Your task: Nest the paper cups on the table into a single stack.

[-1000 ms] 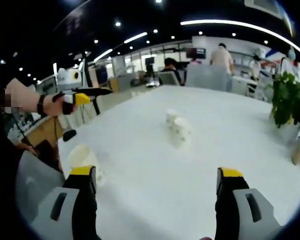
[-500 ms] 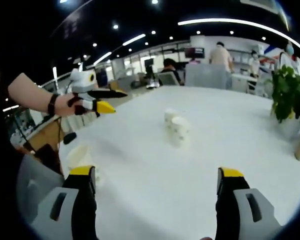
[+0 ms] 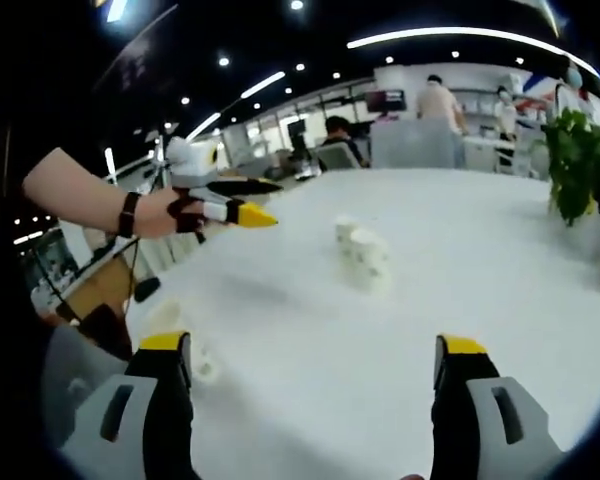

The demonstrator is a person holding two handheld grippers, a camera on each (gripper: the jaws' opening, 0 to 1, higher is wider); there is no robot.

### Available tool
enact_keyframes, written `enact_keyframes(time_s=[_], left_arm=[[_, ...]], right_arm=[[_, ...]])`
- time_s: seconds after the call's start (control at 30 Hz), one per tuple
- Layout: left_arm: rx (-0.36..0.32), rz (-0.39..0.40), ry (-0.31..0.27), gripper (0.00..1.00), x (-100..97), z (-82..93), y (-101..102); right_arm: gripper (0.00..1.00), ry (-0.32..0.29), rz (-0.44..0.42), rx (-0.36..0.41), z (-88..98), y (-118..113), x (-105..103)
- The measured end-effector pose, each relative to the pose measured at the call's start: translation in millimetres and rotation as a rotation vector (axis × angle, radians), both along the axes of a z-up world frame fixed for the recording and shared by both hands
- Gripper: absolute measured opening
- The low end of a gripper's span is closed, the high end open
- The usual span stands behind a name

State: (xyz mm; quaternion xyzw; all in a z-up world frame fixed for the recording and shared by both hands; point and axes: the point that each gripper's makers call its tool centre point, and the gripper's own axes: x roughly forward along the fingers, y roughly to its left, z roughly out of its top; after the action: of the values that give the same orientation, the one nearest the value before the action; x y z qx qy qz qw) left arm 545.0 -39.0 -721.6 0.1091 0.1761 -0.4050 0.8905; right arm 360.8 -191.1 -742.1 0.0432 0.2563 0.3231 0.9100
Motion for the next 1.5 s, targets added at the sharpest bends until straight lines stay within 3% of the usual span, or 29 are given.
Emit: enact_keyframes(time_s=[0.23,0.53,0.8,0.97,1.33,1.5], left_arm=[[0.044,0.017,0.013,0.95,16.4,-20.2,-9],[0.043,0.024,0.052,0.92,32.7,-39.6,-27],[0.058,-0.002,0.05,0.88,45.6,-47.2,-42],[0.073,-0.001,0.064,0.87,50.0,-54.3,-46],[0.103,0.03,0.062,0.76,63.7,-61.1,-47],[0.115,0.003,0.072,0.7,63.6,-64.5,-51]], right_arm=[[0.99,0.013,0.033,0.0,-7.3,11,-10],[0.98,0.032,0.058,0.008,-15.2,13,-18],[0.97,0.045,0.038,0.022,-19.5,8,-15],[0.95,0.024,0.078,-0.002,-18.7,15,-16],[0.93,0.026,0.079,0.023,-17.8,16,-15],[0.92,0.034,0.075,0.021,-21.1,13,-17]])
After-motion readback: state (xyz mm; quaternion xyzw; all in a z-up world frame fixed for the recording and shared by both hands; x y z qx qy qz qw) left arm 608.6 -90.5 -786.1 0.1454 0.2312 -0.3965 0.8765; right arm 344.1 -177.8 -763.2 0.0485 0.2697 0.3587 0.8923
